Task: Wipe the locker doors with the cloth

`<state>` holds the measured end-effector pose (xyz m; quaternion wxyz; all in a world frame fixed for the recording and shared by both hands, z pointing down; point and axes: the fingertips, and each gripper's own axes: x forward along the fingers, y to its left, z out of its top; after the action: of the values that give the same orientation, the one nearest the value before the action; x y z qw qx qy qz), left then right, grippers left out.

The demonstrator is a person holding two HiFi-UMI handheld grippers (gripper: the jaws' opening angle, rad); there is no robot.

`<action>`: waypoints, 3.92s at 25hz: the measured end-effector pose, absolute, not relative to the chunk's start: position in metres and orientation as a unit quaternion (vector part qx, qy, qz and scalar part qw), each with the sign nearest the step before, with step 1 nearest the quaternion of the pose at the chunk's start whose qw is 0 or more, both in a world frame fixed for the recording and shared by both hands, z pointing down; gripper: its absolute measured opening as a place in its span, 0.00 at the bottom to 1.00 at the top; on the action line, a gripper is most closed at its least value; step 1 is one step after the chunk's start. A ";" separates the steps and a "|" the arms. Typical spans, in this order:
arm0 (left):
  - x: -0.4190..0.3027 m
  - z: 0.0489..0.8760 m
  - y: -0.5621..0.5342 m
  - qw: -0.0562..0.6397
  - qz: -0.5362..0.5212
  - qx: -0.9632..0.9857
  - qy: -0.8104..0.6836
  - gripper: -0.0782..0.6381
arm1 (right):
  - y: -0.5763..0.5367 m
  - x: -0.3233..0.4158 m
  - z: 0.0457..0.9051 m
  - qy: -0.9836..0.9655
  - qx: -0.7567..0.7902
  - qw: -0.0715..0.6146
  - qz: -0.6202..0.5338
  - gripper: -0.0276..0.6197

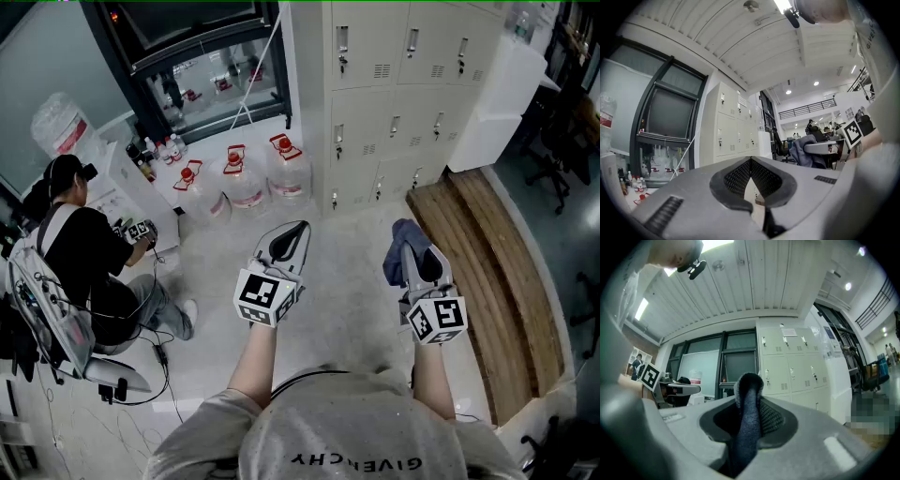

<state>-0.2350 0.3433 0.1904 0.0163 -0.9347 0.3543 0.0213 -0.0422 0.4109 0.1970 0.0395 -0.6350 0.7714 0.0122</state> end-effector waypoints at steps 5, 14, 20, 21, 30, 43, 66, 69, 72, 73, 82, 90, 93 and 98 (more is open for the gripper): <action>-0.246 0.200 0.327 -0.006 0.037 -0.938 0.344 0.11 | 0.394 -0.057 0.208 0.766 -0.641 0.036 0.012 0.18; -0.256 0.215 0.304 -0.024 0.039 -0.936 0.348 0.11 | 0.378 -0.070 0.224 0.771 -0.636 0.022 0.008 0.18; -0.245 0.233 0.272 -0.033 0.036 -0.934 0.354 0.11 | 0.345 -0.053 0.233 0.777 -0.629 0.031 0.003 0.18; -0.241 0.234 0.264 -0.032 0.036 -0.934 0.355 0.11 | 0.336 -0.049 0.235 0.778 -0.627 0.030 0.003 0.18; -0.208 0.236 0.166 -0.033 0.026 -0.923 0.383 0.11 | 0.223 -0.017 0.249 0.800 -0.599 0.019 -0.014 0.18; -0.134 0.259 0.025 -0.045 0.026 -0.913 0.405 0.11 | 0.067 0.029 0.279 0.838 -0.545 -0.001 -0.032 0.18; -0.071 0.335 -0.088 -0.075 0.020 -0.898 0.434 0.11 | -0.085 0.042 0.317 0.876 -0.482 0.027 -0.004 0.18; -0.066 0.345 -0.105 -0.070 0.022 -0.900 0.430 0.11 | -0.107 0.034 0.323 0.882 -0.471 0.029 0.016 0.18; -0.061 0.353 -0.128 -0.058 0.026 -0.902 0.426 0.11 | -0.137 0.028 0.321 0.886 -0.460 0.029 0.056 0.18; -0.059 0.356 -0.136 -0.055 0.026 -0.902 0.427 0.11 | -0.147 0.026 0.320 0.887 -0.456 0.030 0.068 0.18; -0.046 0.365 -0.201 -0.043 0.030 -0.895 0.444 0.11 | -0.212 -0.010 0.336 0.896 -0.426 -0.012 0.126 0.18; -0.036 0.372 -0.229 -0.031 0.034 -0.894 0.446 0.11 | -0.247 -0.021 0.341 0.887 -0.431 -0.017 0.165 0.18; -0.034 0.375 -0.235 -0.034 0.034 -0.893 0.448 0.11 | -0.256 -0.010 0.344 0.883 -0.441 -0.016 0.159 0.18; -0.024 0.383 -0.239 -0.043 0.030 -0.896 0.441 0.11 | -0.262 0.006 0.345 0.882 -0.445 -0.009 0.153 0.19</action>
<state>-0.0238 -0.2389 0.3826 -0.0429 -0.8958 0.4413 0.0304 0.0064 -0.2624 0.3450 -0.0094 -0.4448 0.8823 0.1533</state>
